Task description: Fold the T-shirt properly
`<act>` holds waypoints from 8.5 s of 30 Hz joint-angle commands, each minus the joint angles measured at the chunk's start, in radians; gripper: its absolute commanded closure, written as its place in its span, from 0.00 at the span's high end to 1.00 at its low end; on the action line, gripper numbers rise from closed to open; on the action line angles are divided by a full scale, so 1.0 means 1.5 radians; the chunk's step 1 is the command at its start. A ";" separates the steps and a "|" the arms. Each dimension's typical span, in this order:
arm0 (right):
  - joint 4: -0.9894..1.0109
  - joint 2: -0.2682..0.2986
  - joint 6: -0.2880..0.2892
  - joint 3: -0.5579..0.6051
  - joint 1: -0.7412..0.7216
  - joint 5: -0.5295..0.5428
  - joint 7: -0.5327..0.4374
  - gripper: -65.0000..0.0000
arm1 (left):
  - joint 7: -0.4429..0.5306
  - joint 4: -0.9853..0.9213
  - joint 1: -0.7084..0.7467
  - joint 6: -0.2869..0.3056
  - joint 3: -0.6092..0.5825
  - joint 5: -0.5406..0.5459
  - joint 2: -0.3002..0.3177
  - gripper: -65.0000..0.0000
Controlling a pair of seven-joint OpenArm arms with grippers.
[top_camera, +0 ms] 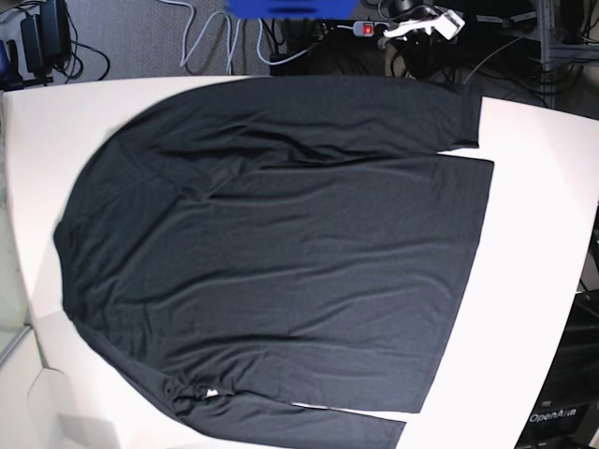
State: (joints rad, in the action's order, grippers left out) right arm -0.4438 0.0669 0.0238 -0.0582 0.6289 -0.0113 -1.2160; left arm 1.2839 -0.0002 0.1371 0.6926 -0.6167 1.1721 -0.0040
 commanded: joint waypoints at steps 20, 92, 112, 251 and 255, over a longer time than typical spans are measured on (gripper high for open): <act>0.001 0.002 -0.010 -0.002 0.009 0.005 -0.018 0.00 | -0.272 0.000 -0.053 0.004 -0.195 -0.147 0.015 0.00; -0.001 0.016 -0.010 -0.002 -0.013 0.006 0.025 0.00 | -0.040 0.000 0.169 -0.307 -0.212 -0.143 0.125 0.00; -0.001 0.016 -0.010 -0.002 -0.012 0.006 0.024 0.00 | 0.018 0.527 0.362 -0.421 -0.215 -0.167 0.407 0.00; -0.772 0.023 -0.007 0.012 0.167 0.007 0.416 0.19 | 0.014 0.922 0.003 -0.927 -0.534 0.101 0.614 0.55; -0.772 0.023 -0.007 0.012 0.167 0.007 0.416 0.19 | 0.014 0.922 -0.006 -0.927 -0.555 0.127 0.612 0.55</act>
State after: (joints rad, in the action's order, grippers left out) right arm -1.5898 0.0990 0.0208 -0.0387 0.8658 -0.0036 -0.5640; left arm 1.2804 1.3762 0.1215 -0.6926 -1.4429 1.3731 0.8970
